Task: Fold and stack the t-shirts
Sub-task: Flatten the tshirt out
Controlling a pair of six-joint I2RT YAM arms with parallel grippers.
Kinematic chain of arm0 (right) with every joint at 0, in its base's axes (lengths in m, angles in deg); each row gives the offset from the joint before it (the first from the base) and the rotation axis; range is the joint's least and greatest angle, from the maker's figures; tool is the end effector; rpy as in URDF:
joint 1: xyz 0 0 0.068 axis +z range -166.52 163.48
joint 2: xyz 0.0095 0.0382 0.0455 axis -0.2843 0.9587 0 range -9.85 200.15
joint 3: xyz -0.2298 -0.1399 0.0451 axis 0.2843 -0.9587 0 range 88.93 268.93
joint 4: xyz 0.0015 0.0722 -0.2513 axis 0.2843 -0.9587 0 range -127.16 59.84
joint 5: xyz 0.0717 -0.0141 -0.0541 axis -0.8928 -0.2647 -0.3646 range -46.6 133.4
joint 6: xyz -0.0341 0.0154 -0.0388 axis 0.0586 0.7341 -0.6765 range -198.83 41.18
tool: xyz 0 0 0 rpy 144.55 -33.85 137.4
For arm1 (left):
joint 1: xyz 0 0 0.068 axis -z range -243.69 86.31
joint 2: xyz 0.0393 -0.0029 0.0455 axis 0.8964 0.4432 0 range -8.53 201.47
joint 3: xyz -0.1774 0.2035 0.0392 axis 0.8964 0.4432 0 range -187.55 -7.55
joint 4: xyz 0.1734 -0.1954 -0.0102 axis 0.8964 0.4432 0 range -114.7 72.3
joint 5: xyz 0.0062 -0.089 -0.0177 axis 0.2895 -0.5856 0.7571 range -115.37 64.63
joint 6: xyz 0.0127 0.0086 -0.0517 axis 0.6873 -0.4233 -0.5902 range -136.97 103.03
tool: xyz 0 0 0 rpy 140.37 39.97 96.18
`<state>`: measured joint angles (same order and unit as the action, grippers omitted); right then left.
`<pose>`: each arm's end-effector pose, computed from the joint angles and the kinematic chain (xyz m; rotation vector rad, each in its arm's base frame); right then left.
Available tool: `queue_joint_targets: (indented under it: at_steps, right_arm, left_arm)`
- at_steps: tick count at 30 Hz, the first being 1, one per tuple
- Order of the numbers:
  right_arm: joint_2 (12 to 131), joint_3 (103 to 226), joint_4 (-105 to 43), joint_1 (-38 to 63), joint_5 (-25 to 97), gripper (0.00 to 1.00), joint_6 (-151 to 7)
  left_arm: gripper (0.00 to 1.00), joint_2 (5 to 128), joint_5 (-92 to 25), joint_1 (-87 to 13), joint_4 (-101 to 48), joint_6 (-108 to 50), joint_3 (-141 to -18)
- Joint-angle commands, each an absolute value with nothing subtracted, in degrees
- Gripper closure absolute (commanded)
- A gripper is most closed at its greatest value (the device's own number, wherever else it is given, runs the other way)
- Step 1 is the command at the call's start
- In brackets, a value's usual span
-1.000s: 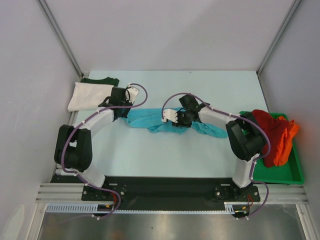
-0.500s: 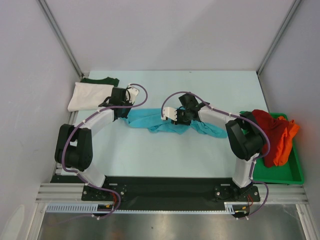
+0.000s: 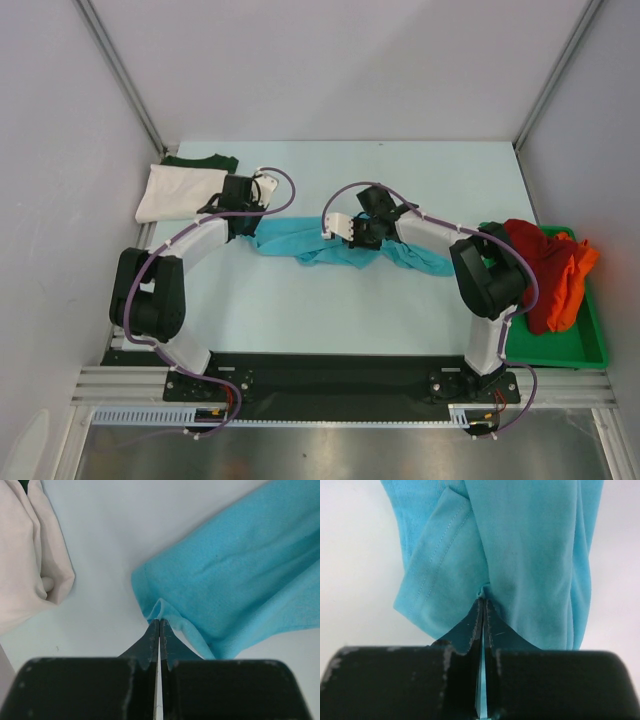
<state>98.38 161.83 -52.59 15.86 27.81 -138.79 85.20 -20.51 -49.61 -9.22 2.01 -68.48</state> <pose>0.3283 0.2196 0.1801 -1.8936 1.6789 0.1620 0.3388 -0.0819 0.2129 0.6495 2.3255 0.1419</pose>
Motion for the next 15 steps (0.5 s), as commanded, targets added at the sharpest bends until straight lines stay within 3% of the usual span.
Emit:
queue_joint_targets:
  at_steps: [1, 15]
  right_arm:
    - [97.47, 164.34, -52.74, 15.65, 26.97, 1.00, -137.80]
    - [79.02, 161.62, -56.00, 7.31, 30.30, 1.00, -129.82]
  left_arm:
    - [1.00, 84.90, -20.01, -49.81, -10.47, 1.22, -70.05]
    - [1.00, 78.23, -18.52, -49.89, -9.77, 5.17, -66.97]
